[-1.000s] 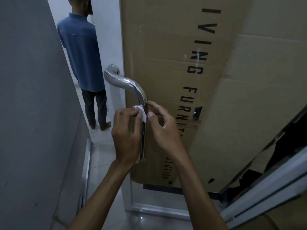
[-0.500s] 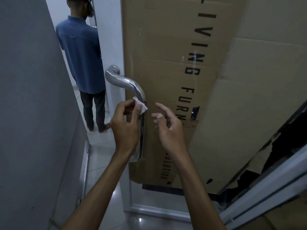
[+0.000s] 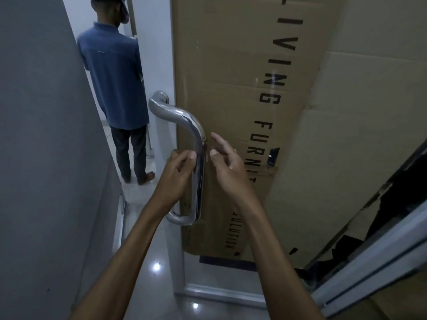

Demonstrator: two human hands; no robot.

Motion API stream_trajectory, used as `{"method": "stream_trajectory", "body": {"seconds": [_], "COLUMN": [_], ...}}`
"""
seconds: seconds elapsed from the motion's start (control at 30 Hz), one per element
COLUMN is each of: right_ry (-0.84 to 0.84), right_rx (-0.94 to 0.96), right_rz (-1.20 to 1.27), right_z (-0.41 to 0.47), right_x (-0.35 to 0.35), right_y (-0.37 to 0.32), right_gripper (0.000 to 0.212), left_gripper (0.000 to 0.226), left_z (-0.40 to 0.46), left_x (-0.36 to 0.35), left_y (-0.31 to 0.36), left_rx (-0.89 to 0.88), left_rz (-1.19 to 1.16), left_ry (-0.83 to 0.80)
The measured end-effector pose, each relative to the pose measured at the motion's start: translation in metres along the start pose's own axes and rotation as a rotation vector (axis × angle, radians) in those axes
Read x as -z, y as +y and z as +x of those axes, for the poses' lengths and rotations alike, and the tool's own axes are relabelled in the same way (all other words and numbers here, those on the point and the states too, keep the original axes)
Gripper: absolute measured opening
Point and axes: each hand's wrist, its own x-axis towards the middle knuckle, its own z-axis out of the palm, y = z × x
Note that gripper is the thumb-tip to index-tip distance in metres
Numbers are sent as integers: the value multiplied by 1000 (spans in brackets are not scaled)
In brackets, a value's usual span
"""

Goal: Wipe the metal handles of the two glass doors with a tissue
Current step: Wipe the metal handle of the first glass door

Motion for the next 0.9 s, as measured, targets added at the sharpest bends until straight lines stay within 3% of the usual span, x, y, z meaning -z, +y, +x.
{"method": "stream_trajectory", "body": {"seconds": [0.17, 0.27, 0.4, 0.67, 0.8, 0.9], "right_ry": [-91, -87, -12, 143, 86, 55], "right_rx": [-87, -68, -16, 90, 79, -1], "right_rz": [28, 19, 28, -16, 47, 110], "right_z": [12, 12, 8, -34, -46, -45], "right_x": [-3, -1, 2, -40, -54, -45], "right_y": [5, 1, -7, 42, 56, 53], "right_gripper": [33, 30, 26, 51, 61, 57], "left_gripper": [16, 31, 25, 25, 25, 22], "left_z": [-1, -1, 1, 8, 9, 8], "left_x": [3, 6, 7, 11, 12, 15], "left_y": [4, 4, 4, -5, -10, -10], "left_rx": [-75, -75, -93, -98, -43, -26], "left_rz": [-26, -104, -2, 37, 25, 9], "left_ry": [24, 84, 77, 35, 13, 1]}}
